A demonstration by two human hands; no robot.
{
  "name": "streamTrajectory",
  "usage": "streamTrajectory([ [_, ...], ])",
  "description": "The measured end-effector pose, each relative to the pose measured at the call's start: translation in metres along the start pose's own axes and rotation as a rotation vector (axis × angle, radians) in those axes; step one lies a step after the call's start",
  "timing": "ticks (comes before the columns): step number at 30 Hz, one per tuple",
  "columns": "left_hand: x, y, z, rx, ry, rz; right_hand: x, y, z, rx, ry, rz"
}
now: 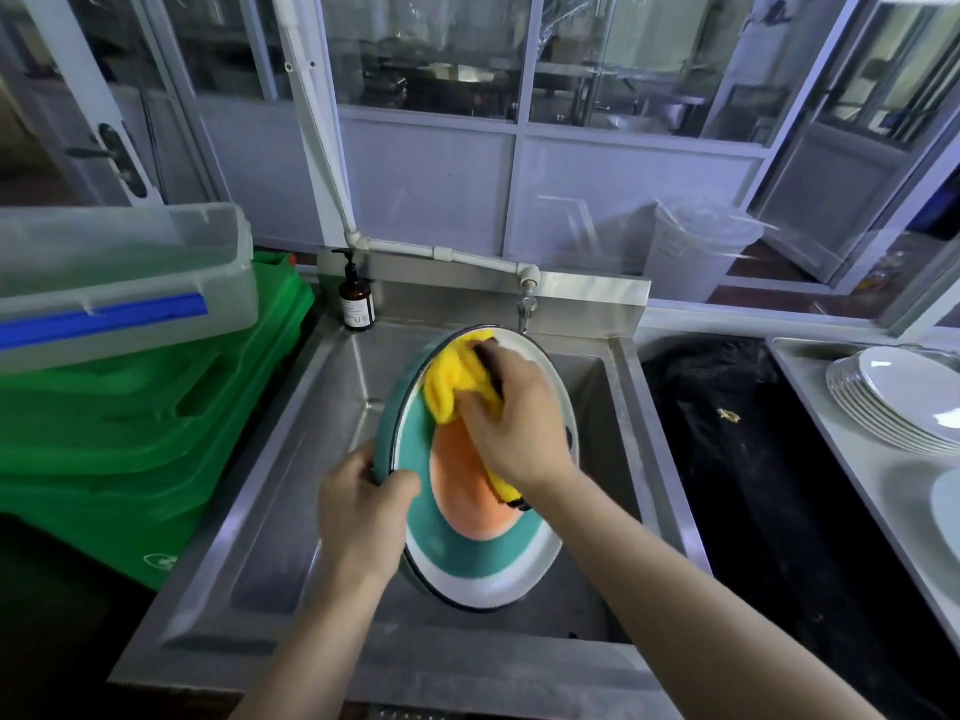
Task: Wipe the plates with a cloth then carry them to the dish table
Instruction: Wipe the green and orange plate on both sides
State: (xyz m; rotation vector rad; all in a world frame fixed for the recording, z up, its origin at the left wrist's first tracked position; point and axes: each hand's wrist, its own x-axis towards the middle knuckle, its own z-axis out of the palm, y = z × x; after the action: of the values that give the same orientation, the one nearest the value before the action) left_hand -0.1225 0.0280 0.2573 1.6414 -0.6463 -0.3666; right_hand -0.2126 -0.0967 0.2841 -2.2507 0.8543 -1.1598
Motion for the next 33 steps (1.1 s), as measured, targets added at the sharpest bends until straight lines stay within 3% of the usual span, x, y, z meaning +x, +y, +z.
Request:
streamTrajectory([
  [2, 0.002, -0.004, 0.001, -0.063, 0.005, -0.058, -0.017, -0.006, 0.006, -0.037, -0.127, -0.246],
  [4, 0.004, -0.007, -0.001, -0.112, 0.001, -0.091, -0.022, 0.005, 0.005, -0.074, -0.208, -0.339],
  [5, 0.005, -0.007, -0.002, -0.106, -0.002, -0.091, -0.019, 0.013, 0.004, -0.075, -0.204, -0.281],
  [9, 0.005, -0.004, -0.002, -0.111, -0.010, -0.025, -0.004, 0.040, -0.007, -0.092, 0.027, 0.315],
  [10, 0.005, -0.003, -0.002, -0.097, 0.000, 0.000, -0.003, 0.040, -0.006, -0.086, 0.036, 0.385],
  [13, 0.006, 0.000, 0.003, -0.061, 0.037, 0.041, -0.013, 0.019, 0.002, -0.028, -0.058, 0.169],
  [16, 0.014, -0.002, 0.005, -0.100, 0.099, -0.027, -0.042, -0.004, 0.012, 0.009, -0.235, -0.103],
  [20, 0.021, -0.009, 0.004, -0.139, 0.142, -0.083, -0.055, 0.000, 0.007, 0.107, -0.347, -0.184],
  [23, 0.019, -0.009, 0.002, -0.066, 0.139, -0.045, -0.047, 0.016, 0.002, 0.096, -0.407, -0.018],
  [26, 0.013, -0.006, 0.002, -0.085, 0.108, -0.036, -0.029, 0.024, 0.000, 0.060, -0.190, 0.363],
  [28, 0.011, -0.006, 0.003, -0.089, 0.108, -0.033, -0.027, 0.019, 0.003, 0.029, -0.116, 0.427],
  [33, 0.019, -0.008, 0.003, -0.095, 0.136, -0.066, -0.062, -0.013, 0.016, 0.109, -0.319, -0.059],
])
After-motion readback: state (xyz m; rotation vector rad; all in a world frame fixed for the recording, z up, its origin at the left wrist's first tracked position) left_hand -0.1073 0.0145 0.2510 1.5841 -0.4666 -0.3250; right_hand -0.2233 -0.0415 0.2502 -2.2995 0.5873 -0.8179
